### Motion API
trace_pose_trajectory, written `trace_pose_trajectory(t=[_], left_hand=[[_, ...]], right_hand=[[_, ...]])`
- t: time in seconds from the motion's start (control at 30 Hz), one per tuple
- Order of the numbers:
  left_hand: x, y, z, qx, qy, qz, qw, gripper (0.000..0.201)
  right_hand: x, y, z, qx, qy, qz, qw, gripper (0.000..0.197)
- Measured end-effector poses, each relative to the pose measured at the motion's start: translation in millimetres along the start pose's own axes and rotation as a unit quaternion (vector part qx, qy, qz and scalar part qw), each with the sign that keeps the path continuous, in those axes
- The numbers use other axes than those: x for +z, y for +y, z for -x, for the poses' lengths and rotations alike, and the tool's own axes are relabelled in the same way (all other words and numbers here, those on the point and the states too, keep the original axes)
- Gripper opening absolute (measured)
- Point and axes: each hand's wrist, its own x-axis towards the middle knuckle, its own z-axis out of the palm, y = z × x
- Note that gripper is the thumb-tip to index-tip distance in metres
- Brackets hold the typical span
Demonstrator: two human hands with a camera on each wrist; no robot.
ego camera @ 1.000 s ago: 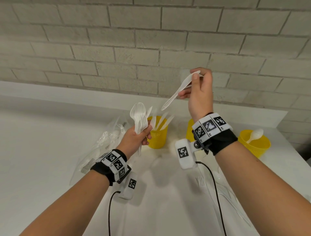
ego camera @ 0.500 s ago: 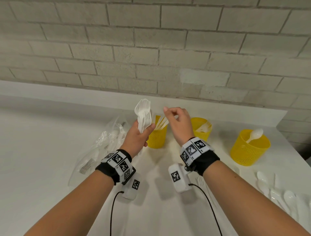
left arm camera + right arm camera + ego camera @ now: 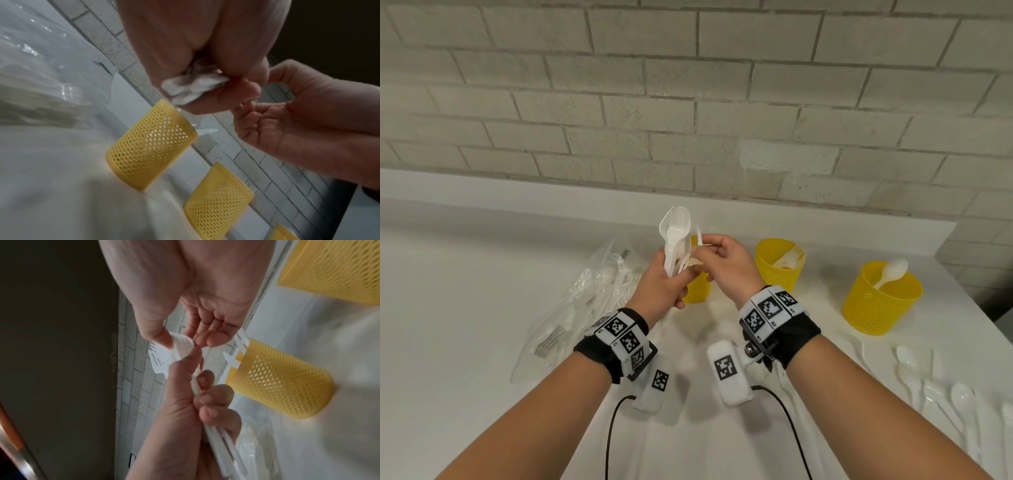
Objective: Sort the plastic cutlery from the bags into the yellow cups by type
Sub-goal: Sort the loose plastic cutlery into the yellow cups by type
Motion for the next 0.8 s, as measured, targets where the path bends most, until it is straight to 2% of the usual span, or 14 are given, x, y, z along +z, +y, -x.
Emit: trace_pose_trajectory(t=[0.03,0.13,0.2,0.37,0.5,0.57,0.7,0.8], left_hand=[[0.4,-0.1,0.0,-0.008,-0.004,0.006,1.0,0.043],[4.7,1.3,0.6,-0.016,-0.022,0.016,0.999,0.049],[7.0,2.3,1.5,-0.012,-0.03,0.015,0.999,0.051],[15.1,5.5,3.4,0.008,-0.018,-0.002,1.0,0.039],[18.4,8.1,5.7,0.007,-0.033,0.008,0.999,0.037],[17.3,9.3,6.9,0.007,-0.041,0.01,0.999,0.04],[14.6,12.4,8.9,0.005,-0.008,-0.021,1.0,0.031],[14.7,7.1,4.4,0.028,0.024,-0.059,0.998,0.03]], right_hand=[[-1.5,0.2,-0.5,0.001,0.001,-0.007,1.0,0.01],[-4.3,-0.7,0.6,0.006,-0.003,-0.035,0.999,0.023],[-5.7,-1.6,2.2,0.01,-0.012,-0.05,0.999,0.017],[-2.8,4.7,2.0,0.033,-0.03,-0.053,0.998,0.033],[-4.0,1.2,1.3,0.068,0.016,-0.148,0.986,0.014],[-11.1,-6.4,-1.8,0.045,0.06,-0.193,0.978,0.005],[-35.9,-28.7,-8.4,-0.036,0.111,-0.299,0.947,0.012],[-42.0,-35.0,-8.8,-0.063,0.11,-0.244,0.961,0.016]])
